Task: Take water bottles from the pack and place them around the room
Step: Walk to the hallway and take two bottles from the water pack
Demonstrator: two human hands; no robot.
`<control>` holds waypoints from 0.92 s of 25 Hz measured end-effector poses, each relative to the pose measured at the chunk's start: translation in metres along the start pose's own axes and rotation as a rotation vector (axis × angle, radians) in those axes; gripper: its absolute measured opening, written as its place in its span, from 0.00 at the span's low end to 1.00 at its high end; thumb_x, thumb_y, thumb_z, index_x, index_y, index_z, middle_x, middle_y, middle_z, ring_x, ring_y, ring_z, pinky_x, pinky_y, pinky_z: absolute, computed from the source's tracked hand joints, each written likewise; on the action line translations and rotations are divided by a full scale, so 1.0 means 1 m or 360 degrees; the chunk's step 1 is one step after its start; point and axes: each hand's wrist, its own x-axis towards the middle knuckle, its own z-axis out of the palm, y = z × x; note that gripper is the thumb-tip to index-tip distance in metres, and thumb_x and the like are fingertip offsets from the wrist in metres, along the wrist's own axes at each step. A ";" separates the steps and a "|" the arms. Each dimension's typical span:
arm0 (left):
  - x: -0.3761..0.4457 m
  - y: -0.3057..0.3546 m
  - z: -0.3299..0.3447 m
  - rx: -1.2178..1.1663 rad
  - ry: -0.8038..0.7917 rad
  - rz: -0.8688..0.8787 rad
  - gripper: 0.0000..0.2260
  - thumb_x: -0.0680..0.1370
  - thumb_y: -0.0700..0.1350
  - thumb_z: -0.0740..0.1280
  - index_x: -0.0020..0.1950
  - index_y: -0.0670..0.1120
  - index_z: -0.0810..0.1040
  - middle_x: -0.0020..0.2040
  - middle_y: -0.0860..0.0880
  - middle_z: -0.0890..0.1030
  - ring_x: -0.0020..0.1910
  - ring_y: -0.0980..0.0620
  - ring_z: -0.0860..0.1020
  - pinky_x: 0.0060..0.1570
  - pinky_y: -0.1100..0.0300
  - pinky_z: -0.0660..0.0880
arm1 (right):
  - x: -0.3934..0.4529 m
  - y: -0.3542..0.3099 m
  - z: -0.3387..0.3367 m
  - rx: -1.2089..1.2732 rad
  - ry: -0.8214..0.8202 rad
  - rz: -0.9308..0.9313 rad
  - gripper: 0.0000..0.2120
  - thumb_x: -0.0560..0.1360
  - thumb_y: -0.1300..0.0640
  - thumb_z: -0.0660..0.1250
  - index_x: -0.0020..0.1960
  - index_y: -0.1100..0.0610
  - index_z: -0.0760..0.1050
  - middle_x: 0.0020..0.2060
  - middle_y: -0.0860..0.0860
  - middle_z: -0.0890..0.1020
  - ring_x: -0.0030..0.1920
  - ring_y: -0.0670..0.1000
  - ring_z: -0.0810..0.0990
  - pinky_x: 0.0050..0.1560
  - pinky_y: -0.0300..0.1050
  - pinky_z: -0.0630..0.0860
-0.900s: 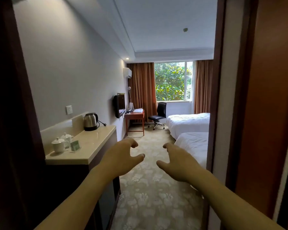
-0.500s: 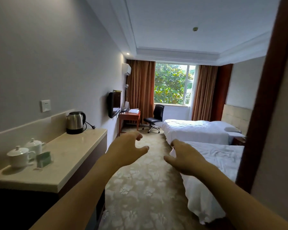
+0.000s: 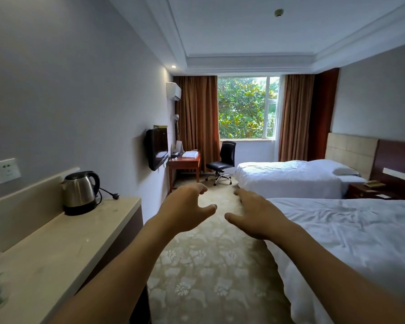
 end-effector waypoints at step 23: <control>0.629 -0.255 0.250 -0.0017 0.0114 -0.0068 0.26 0.74 0.58 0.71 0.69 0.49 0.74 0.65 0.50 0.80 0.61 0.52 0.78 0.59 0.54 0.78 | 0.671 0.231 0.134 -0.0010 0.0056 -0.0091 0.30 0.75 0.41 0.64 0.72 0.53 0.64 0.68 0.52 0.73 0.66 0.53 0.73 0.61 0.50 0.73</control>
